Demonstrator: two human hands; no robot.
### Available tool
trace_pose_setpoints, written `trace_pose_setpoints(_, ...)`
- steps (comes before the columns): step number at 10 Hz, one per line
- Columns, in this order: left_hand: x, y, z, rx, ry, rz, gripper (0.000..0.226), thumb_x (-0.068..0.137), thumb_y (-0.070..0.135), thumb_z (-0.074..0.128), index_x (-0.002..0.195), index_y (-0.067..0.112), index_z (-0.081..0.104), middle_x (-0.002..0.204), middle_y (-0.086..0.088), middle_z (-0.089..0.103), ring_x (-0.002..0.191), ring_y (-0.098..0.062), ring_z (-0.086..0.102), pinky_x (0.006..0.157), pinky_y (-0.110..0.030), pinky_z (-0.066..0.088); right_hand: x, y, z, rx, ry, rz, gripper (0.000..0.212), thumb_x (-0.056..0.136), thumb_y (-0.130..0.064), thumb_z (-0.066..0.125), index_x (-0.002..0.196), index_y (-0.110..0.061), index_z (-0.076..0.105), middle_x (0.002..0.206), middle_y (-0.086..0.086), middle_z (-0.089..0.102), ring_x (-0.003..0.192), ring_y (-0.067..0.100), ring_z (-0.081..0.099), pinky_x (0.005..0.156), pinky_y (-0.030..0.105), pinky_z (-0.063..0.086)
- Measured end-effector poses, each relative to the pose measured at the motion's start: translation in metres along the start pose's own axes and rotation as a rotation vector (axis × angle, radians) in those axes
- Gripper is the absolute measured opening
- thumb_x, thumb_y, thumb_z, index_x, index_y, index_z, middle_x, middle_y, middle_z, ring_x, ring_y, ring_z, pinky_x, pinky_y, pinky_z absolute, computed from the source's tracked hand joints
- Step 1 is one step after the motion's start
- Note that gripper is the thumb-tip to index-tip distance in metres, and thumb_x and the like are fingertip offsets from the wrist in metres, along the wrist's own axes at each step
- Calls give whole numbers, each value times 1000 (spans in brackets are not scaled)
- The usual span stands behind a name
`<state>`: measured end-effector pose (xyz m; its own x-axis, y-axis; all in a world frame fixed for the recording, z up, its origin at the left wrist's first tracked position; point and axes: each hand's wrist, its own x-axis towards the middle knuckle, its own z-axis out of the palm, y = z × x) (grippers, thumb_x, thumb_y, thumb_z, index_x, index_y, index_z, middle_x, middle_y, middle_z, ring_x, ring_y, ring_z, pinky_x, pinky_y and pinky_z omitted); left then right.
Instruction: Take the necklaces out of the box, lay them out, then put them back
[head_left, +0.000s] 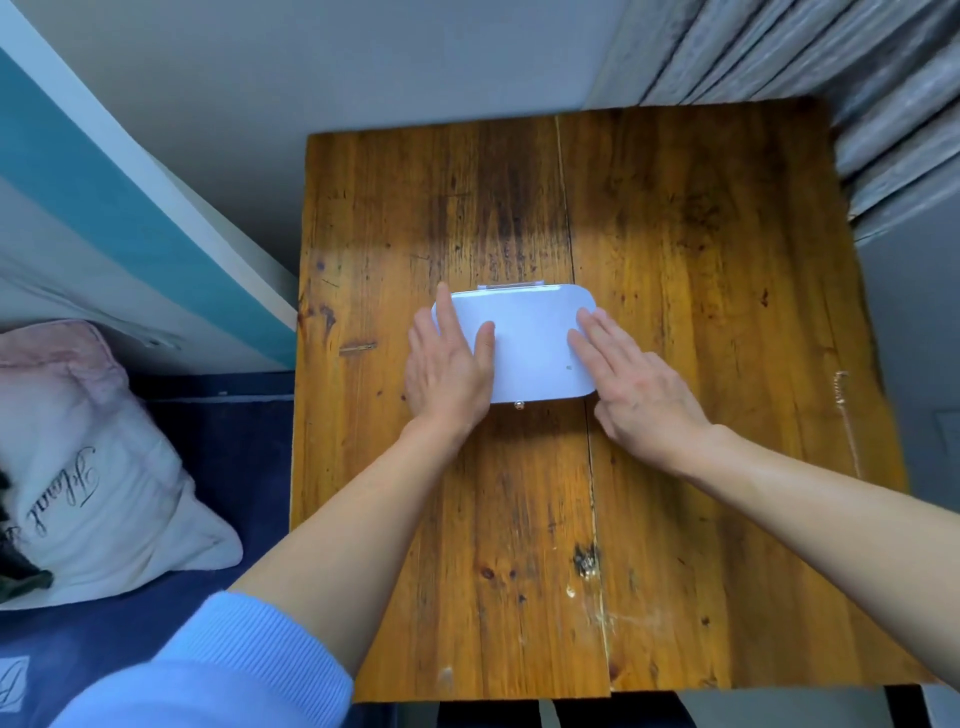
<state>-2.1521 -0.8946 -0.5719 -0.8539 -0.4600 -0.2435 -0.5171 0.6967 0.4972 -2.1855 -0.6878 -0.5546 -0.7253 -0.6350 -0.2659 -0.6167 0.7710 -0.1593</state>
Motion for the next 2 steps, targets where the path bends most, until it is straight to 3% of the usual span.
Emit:
trace_pose_setpoints(1, -7, -2, 8, 112, -10, 47, 68, 98, 49, 34, 152, 12, 14, 145, -15, 31, 124, -33, 40, 96, -45, 41, -12, 0, 2, 48, -7, 7, 73, 85, -9, 55, 150, -11, 22, 162, 8, 12, 149, 22, 7, 100, 39, 44)
trace_pose_setpoints(2, -12, -2, 15, 198, 12, 73, 67, 97, 49, 32, 151, 12, 16, 144, -17, 32, 121, -34, 42, 92, -46, 44, -21, 3, -10, 92, 0, 12, 61, 90, -12, 53, 147, -14, 30, 160, 6, 22, 148, 21, 16, 105, 41, 42)
